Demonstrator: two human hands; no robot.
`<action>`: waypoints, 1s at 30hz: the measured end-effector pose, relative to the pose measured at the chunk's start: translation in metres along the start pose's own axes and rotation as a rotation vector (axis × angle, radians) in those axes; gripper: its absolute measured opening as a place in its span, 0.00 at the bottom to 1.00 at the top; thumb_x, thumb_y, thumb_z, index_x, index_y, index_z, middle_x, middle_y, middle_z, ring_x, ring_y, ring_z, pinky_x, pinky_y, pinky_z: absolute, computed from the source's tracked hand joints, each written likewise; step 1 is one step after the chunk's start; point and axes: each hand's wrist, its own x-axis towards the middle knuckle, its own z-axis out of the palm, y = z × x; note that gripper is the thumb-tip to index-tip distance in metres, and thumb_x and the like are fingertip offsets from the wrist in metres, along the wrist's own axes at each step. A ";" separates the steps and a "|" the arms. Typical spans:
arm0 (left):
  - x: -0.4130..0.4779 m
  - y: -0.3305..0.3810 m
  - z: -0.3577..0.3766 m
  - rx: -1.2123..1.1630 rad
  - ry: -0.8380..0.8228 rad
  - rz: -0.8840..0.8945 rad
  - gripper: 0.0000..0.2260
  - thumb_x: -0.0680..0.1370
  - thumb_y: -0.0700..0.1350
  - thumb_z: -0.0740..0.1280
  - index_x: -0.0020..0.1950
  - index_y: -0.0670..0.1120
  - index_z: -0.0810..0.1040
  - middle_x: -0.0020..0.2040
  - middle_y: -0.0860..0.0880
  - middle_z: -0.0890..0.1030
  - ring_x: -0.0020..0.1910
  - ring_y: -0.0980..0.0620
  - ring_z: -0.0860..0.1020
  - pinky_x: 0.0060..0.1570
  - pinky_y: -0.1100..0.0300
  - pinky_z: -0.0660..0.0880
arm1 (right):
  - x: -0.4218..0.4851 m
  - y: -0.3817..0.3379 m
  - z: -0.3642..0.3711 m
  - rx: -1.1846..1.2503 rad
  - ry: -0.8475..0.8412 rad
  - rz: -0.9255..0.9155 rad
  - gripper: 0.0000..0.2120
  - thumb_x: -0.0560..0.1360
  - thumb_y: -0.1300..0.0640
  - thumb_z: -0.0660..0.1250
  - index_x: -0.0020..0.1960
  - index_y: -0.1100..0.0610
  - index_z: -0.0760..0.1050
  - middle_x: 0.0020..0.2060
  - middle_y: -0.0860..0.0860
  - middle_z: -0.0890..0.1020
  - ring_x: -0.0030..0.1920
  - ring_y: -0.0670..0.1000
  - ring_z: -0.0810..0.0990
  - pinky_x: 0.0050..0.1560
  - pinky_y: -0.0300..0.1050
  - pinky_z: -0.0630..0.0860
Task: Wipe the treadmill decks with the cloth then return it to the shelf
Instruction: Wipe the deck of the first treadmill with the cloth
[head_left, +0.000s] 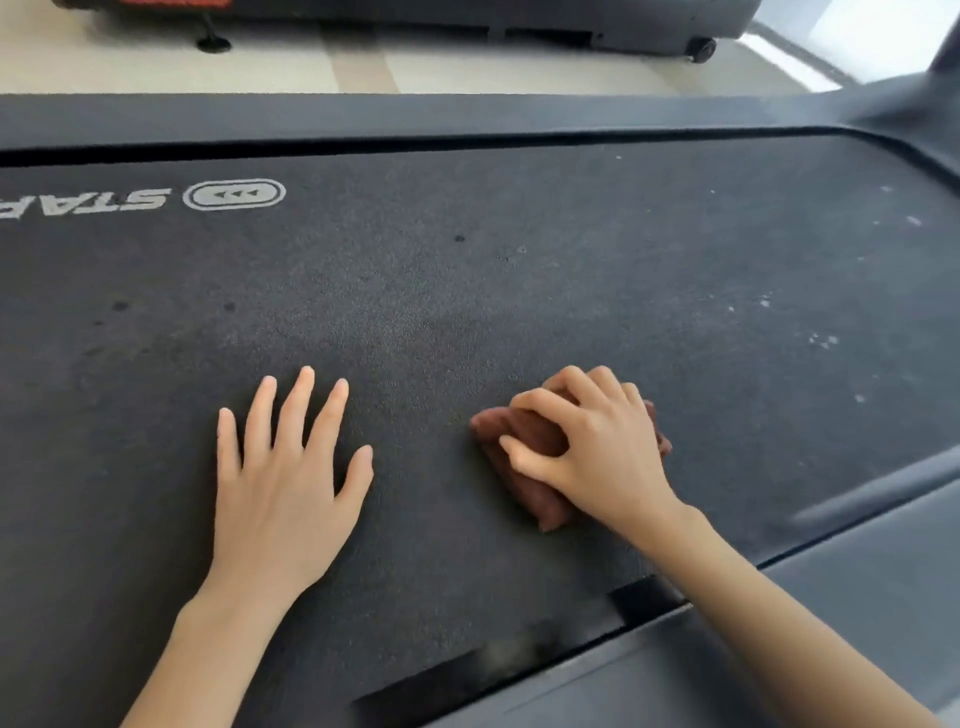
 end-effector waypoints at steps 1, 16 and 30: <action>0.000 0.000 0.000 0.000 0.004 -0.003 0.31 0.74 0.59 0.46 0.73 0.46 0.63 0.74 0.42 0.63 0.74 0.40 0.57 0.70 0.37 0.53 | 0.000 0.019 -0.005 -0.032 0.011 0.085 0.15 0.70 0.38 0.63 0.48 0.46 0.80 0.43 0.49 0.78 0.45 0.57 0.75 0.44 0.51 0.70; 0.015 0.155 0.015 -0.074 -0.034 0.348 0.30 0.77 0.60 0.49 0.76 0.49 0.53 0.77 0.48 0.52 0.76 0.48 0.46 0.72 0.41 0.44 | -0.069 0.111 -0.039 -0.130 0.109 0.414 0.16 0.70 0.37 0.62 0.50 0.44 0.80 0.43 0.48 0.78 0.45 0.56 0.74 0.46 0.50 0.70; -0.001 0.180 0.029 -0.147 -0.088 0.398 0.29 0.73 0.57 0.54 0.71 0.45 0.67 0.73 0.42 0.65 0.73 0.41 0.60 0.69 0.35 0.52 | -0.086 0.083 -0.040 -0.278 0.109 0.602 0.14 0.71 0.37 0.62 0.50 0.42 0.78 0.45 0.47 0.76 0.47 0.54 0.72 0.48 0.50 0.67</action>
